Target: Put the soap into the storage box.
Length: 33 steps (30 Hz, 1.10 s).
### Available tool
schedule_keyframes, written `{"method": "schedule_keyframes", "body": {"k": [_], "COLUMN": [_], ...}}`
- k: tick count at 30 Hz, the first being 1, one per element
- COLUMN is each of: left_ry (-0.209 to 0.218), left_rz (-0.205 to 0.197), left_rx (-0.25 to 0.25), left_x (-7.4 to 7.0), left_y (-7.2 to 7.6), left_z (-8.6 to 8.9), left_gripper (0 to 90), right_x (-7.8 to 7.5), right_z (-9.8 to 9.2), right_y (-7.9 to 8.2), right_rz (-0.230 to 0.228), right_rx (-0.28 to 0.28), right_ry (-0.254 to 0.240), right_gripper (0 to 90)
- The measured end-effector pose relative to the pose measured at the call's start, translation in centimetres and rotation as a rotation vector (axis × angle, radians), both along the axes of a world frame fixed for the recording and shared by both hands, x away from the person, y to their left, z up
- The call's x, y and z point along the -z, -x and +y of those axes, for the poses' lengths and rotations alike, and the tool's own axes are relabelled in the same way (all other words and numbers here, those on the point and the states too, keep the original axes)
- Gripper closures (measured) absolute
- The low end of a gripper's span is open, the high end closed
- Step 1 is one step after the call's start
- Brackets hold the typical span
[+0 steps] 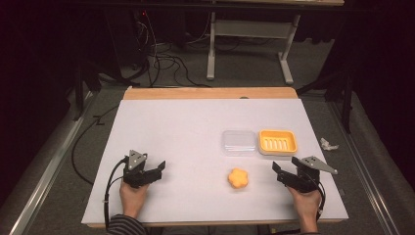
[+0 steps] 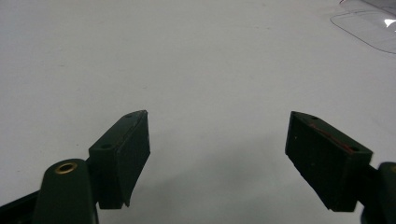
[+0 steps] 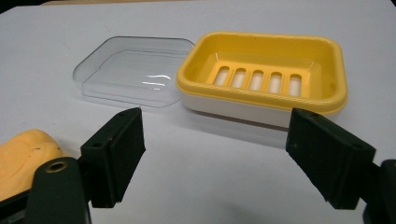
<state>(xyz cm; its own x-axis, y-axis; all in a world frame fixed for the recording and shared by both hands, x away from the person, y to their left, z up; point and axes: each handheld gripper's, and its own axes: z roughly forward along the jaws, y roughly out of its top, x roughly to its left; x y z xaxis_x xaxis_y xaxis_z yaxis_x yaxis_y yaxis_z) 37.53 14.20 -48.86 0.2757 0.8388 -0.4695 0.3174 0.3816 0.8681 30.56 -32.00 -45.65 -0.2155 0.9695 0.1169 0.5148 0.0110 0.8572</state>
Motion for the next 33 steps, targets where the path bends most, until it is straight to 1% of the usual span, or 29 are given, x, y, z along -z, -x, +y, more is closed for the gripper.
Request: {"method": "schedule_keyframes", "body": {"k": [2, 4, 6, 11, 14, 18, 21, 23, 25, 28, 33], "left_ry": [0.0, 0.0, 0.002, 0.002, 0.003, 0.001, 0.002, 0.002, 0.002, 0.003, 0.0], "left_rz": [-0.001, 0.0, -0.002, -0.003, -0.001, -0.002, -0.001, -0.002, -0.002, -0.001, 0.0], "left_rx": [0.0, 0.0, 0.002, 0.002, 0.002, 0.001, 0.003, 0.002, 0.002, 0.002, 0.002], "left_x": [0.0, 0.0, 0.0, 0.0, 0.0, 0.0, 0.0, 0.0, 0.0, 0.0, 0.0], "left_y": [0.0, 0.0, 0.0, 0.0, 0.0, 0.0, 0.0, 0.0, 0.0, 0.0, 0.0], "left_z": [0.0, 0.0, 0.0, 0.0, 0.0, 0.0, 0.0, 0.0, 0.0, 0.0, 0.0], "left_gripper": [22.5, 22.5, 22.5, 22.4, 22.4, 22.4, 22.4, 22.4, 22.4, 22.5, 22.5], "right_x": [-0.1, -0.2, -0.3, -0.5, -0.6, -0.9, -1.0, -1.1, -1.1, -1.3, -1.5], "right_z": [0.1, 0.3, 0.5, 1.0, 1.3, 1.9, 2.3, 2.9, 3.1, 3.6, 4.8], "right_y": [0.1, 0.2, 0.5, 1.0, 1.2, 1.4, 1.4, 1.5, 1.5, 1.6, 1.9], "right_rz": [-0.005, 0.004, -0.003, -0.022, -0.029, -0.027, -0.02, -0.004, -0.007, 0.003, 0.008], "right_rx": [-0.003, -0.013, -0.02, -0.03, -0.038, -0.048, -0.07, -0.091, -0.099, -0.119, -0.148], "right_ry": [-0.01, -0.049, -0.067, -0.086, -0.119, -0.125, -0.112, -0.103, -0.095, -0.085, -0.033], "right_gripper": [19.5, 19.1, 19.0, 19.0, 19.0, 19.2, 19.6, 20.1, 20.3, 21.2, 21.7]}}
